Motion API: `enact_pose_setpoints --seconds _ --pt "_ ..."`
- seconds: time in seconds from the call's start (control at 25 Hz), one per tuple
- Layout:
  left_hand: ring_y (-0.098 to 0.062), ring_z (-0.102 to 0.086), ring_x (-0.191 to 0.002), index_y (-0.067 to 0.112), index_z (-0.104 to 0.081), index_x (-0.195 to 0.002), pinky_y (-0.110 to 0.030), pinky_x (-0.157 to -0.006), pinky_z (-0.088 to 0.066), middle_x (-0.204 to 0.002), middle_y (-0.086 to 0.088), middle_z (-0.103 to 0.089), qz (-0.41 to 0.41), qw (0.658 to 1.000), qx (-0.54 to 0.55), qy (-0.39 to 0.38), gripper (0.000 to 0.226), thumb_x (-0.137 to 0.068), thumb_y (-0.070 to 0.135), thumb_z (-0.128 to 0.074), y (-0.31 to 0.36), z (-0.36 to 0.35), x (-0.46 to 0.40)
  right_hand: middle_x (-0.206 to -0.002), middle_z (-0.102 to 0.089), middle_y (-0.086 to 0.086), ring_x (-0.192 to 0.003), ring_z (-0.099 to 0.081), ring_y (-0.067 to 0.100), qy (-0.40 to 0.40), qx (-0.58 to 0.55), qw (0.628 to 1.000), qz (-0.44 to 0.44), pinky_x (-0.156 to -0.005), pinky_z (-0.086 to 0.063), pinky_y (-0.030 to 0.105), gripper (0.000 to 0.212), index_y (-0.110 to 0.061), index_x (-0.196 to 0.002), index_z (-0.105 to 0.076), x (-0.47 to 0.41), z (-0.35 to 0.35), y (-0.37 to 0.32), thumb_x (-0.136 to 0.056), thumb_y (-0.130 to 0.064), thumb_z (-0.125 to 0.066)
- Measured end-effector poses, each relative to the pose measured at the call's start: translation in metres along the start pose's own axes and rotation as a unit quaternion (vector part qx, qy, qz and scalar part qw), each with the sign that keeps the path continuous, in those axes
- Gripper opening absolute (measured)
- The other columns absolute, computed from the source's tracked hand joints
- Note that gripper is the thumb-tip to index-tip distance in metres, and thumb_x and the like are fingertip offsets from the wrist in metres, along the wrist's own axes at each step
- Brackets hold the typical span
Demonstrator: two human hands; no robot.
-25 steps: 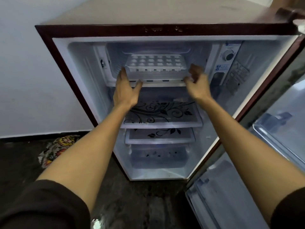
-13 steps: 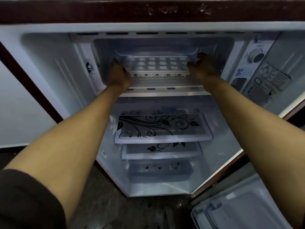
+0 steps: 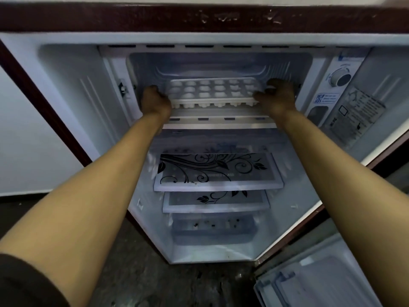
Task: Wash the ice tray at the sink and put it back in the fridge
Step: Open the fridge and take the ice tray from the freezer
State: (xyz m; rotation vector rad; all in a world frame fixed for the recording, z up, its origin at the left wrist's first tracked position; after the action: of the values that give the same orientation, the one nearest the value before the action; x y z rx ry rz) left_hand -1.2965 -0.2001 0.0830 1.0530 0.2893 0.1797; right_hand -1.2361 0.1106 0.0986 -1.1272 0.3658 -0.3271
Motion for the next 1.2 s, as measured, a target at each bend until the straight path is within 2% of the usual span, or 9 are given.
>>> enact_pose_setpoints --seconds 0.08,0.24,0.32,0.44,0.52,0.68,0.88,1.08,1.2 --pt "-0.016 -0.042 -0.080 0.009 -0.042 -0.072 -0.018 -0.069 -0.031 -0.080 -0.011 -0.045 0.003 0.999 0.042 -0.005 0.023 -0.084 -0.009 -0.035 0.005 0.007 0.020 -0.130 -0.054 0.014 -0.119 -0.052 0.024 0.019 -0.024 1.000 0.001 -0.089 -0.041 0.016 0.048 -0.001 -0.132 -0.045 0.023 0.013 -0.003 -0.088 -0.008 -0.063" --pt "-0.017 -0.056 -0.087 -0.009 -0.055 -0.107 -0.008 -0.055 -0.036 -0.090 -0.007 -0.062 0.040 0.992 0.116 -0.007 0.026 -0.085 -0.010 -0.042 0.005 0.035 0.089 -0.121 -0.055 0.005 -0.112 -0.053 0.016 0.035 -0.072 0.997 0.007 -0.085 -0.040 0.011 0.050 -0.002 -0.134 -0.045 0.087 0.043 -0.004 -0.088 -0.007 -0.064" --pt "-0.017 -0.058 -0.102 -0.007 -0.046 -0.129 -0.008 -0.070 -0.045 -0.115 -0.011 -0.062 0.081 0.982 0.168 -0.033 0.043 -0.086 -0.010 -0.048 -0.006 0.044 0.129 -0.115 -0.054 0.001 -0.105 -0.052 0.011 0.026 -0.090 0.996 -0.001 -0.077 -0.044 0.007 0.052 -0.002 -0.135 -0.043 0.125 0.056 0.006 -0.087 -0.004 -0.063" --pt "-0.016 -0.053 -0.117 -0.001 -0.036 -0.139 -0.017 -0.093 -0.044 -0.134 -0.010 -0.053 0.129 0.969 0.203 -0.061 0.054 -0.087 -0.009 -0.051 -0.030 0.064 0.191 -0.132 -0.053 0.010 -0.109 -0.048 0.008 0.020 -0.108 0.994 -0.026 -0.074 -0.042 0.002 0.056 -0.001 -0.138 -0.041 0.190 0.071 0.030 -0.087 -0.002 -0.063" --pt "-0.018 -0.052 -0.119 0.000 -0.035 -0.139 -0.028 -0.103 -0.041 -0.135 -0.010 -0.052 0.155 0.958 0.230 -0.077 0.058 -0.086 -0.010 -0.054 -0.048 0.077 0.229 -0.138 -0.050 0.010 -0.113 -0.047 0.009 0.020 -0.119 0.992 -0.047 -0.077 -0.041 0.002 0.058 -0.002 -0.139 -0.040 0.235 0.080 0.047 -0.086 -0.001 -0.064" --pt "-0.021 -0.052 -0.120 0.001 -0.037 -0.139 -0.034 -0.103 -0.042 -0.134 -0.011 -0.052 0.214 0.939 0.245 -0.112 0.058 -0.085 -0.012 -0.054 -0.088 0.096 0.305 -0.130 -0.054 0.002 -0.102 -0.058 0.007 0.019 -0.138 0.984 -0.112 -0.091 -0.047 0.021 0.058 -0.007 -0.136 -0.045 0.331 0.094 0.083 -0.083 0.000 -0.068" --pt "-0.024 -0.055 -0.115 0.000 -0.043 -0.133 -0.034 -0.096 -0.044 -0.129 -0.014 -0.055 0.270 0.918 0.208 -0.203 0.055 -0.082 -0.017 -0.053 -0.131 0.096 0.379 -0.123 -0.053 -0.003 -0.096 -0.058 0.006 0.069 -0.139 0.967 -0.200 -0.069 -0.048 0.003 0.062 -0.006 -0.136 -0.045 0.449 0.113 0.128 -0.080 0.003 -0.069" --pt "-0.024 -0.061 -0.104 0.008 -0.056 -0.119 -0.036 -0.089 -0.049 -0.109 -0.009 -0.065 0.269 0.882 0.134 -0.362 0.050 -0.078 -0.020 -0.051 -0.149 0.079 0.438 -0.129 -0.052 0.000 -0.096 -0.060 0.009 0.139 -0.131 0.939 -0.287 -0.069 -0.051 0.008 0.069 -0.007 -0.137 -0.042 0.571 0.132 0.172 -0.077 0.002 -0.073" --pt "-0.018 -0.064 -0.093 0.010 -0.060 -0.113 -0.023 -0.069 -0.055 -0.097 -0.002 -0.068 0.243 0.848 0.099 -0.461 0.048 -0.077 -0.020 -0.051 -0.142 0.066 0.473 -0.126 -0.053 -0.001 -0.091 -0.062 0.004 0.203 -0.130 0.915 -0.323 -0.067 -0.052 0.012 0.070 -0.009 -0.136 -0.044 0.641 0.146 0.181 -0.075 0.002 -0.075"
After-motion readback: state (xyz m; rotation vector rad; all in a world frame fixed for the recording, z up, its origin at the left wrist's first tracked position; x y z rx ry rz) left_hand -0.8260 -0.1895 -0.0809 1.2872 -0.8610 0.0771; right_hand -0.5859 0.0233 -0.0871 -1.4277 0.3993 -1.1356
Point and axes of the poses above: each hand's wrist, its own x-axis away from the middle knuckle, its own z-axis out of the back of the hand, y = z × x, the point moved 10 cm from there along -x, towards the middle knuckle
